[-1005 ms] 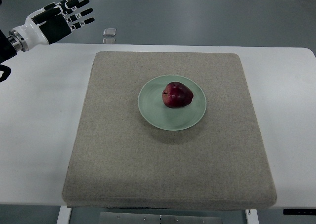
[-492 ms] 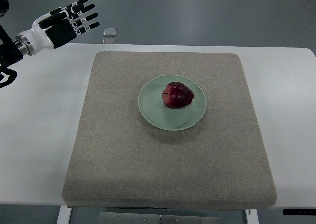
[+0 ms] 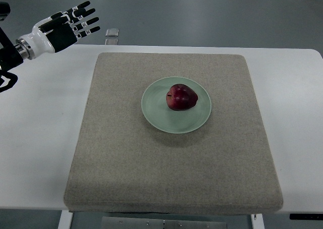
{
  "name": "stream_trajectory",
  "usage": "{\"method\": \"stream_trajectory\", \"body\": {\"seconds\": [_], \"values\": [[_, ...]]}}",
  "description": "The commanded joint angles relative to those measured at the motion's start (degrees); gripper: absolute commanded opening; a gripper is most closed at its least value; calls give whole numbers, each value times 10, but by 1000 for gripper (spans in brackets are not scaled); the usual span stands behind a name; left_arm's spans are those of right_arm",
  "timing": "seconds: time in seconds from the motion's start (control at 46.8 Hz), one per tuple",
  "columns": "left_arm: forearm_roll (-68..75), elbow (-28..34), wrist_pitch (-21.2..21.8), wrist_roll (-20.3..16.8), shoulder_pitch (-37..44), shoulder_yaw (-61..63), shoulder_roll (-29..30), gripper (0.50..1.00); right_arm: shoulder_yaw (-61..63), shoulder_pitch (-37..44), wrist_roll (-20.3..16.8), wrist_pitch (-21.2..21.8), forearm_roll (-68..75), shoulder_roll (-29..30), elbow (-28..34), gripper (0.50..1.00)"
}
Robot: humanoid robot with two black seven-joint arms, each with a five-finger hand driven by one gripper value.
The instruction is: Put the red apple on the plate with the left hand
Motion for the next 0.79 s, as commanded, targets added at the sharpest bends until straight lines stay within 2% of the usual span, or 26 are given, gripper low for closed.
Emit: {"method": "stream_trajectory", "body": {"seconds": [0.0,0.77], "values": [[0,0,0,0,0,-1,0,996,0,0,0,-1,-1,0,0,964],[0,4,0,0,1,-2,0,996,-2,0,0,-7,-4,0,7,964]]}}
